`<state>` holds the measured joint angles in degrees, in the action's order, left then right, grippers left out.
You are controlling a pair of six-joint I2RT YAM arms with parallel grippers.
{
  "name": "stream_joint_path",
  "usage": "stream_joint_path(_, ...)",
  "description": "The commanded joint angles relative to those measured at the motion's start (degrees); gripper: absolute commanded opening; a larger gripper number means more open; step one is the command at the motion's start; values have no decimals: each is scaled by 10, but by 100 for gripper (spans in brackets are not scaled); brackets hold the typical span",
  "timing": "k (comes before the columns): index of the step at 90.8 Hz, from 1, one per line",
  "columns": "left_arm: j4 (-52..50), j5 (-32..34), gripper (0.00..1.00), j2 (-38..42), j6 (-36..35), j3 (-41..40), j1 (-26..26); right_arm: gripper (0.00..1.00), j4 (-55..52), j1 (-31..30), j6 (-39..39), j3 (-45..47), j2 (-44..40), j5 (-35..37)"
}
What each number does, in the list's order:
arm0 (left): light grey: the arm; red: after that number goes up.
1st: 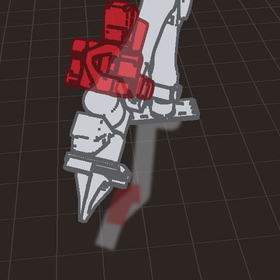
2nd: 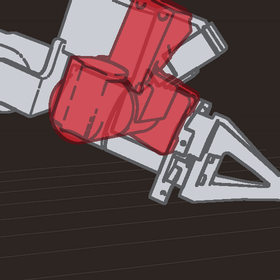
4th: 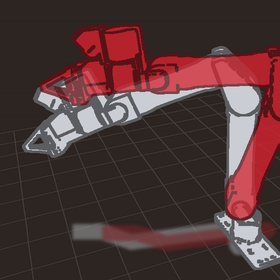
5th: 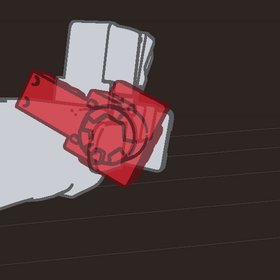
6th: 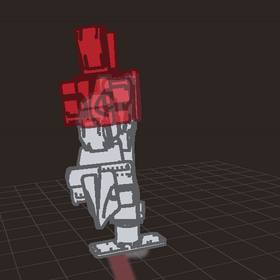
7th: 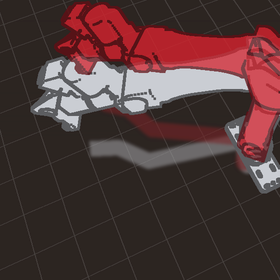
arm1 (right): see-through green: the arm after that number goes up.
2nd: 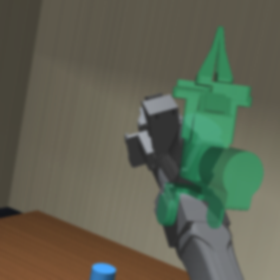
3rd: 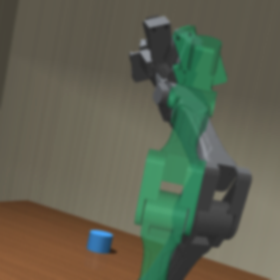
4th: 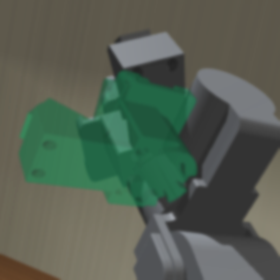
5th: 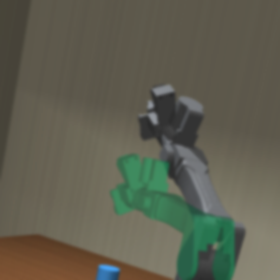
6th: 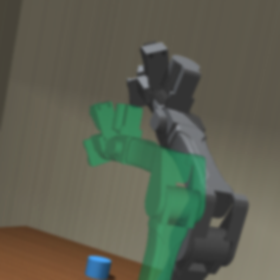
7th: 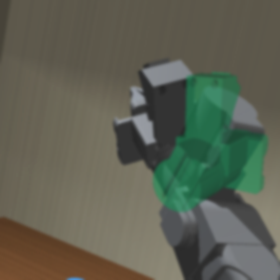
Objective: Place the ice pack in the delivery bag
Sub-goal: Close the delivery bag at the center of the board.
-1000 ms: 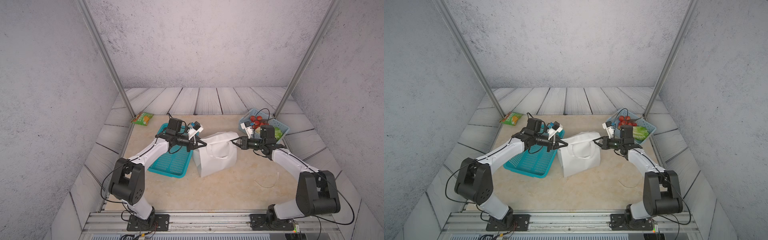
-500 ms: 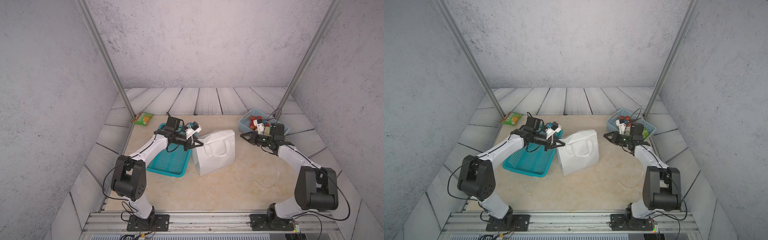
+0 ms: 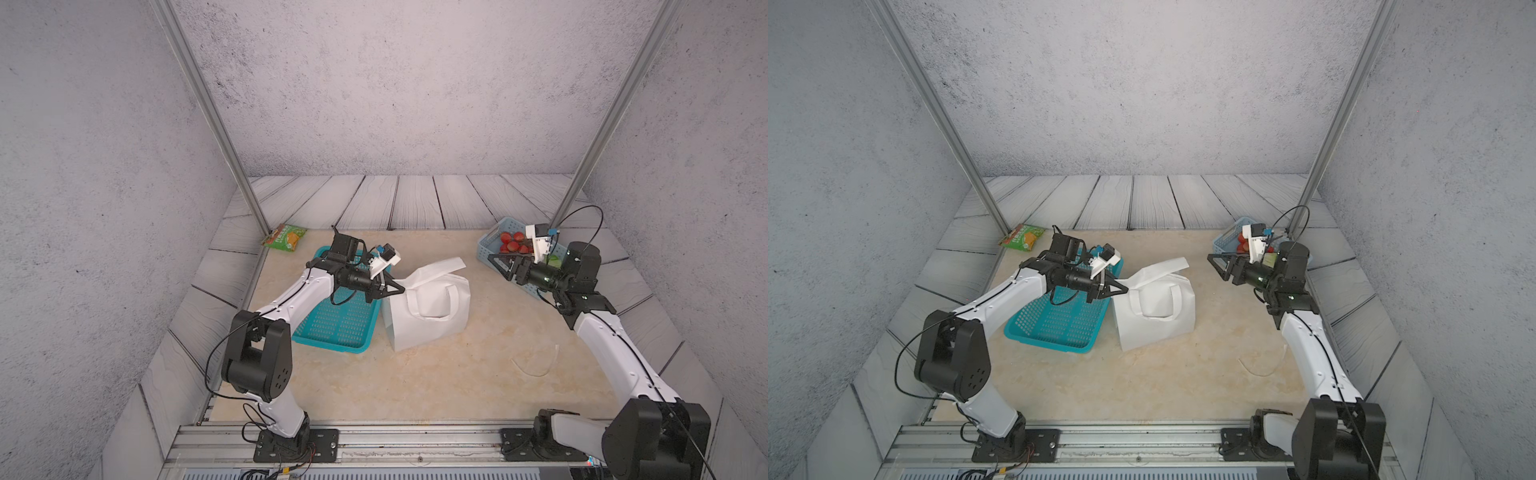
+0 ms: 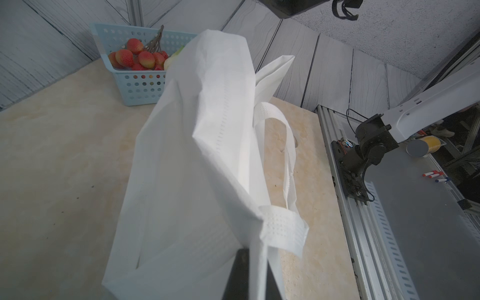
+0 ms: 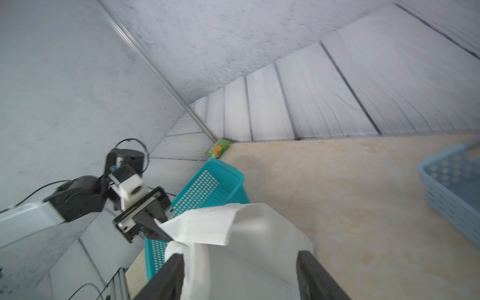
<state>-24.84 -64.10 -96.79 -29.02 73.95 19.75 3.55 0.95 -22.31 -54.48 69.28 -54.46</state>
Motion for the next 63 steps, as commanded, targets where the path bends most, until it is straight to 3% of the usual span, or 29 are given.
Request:
stream_joint_path(1,4,-10,0,-3,31,-12,3,83,-89,-46,122,31,-32,-53)
stream_joint_path(9,8,-12,0,-2,33,-14,4,95,-50,-73,217,131,-99,-2)
stream_joint_path(19,5,-10,0,6,27,-19,4,93,33,-78,197,196,-120,107)
stream_joint_path(32,8,-12,0,10,26,-25,5,70,-7,-78,193,138,-64,136)
stream_joint_path(57,-10,-1,0,23,15,-32,7,35,134,-79,138,113,35,19)
stream_joint_path(63,-11,1,0,23,17,-32,7,18,117,-78,148,91,57,18)
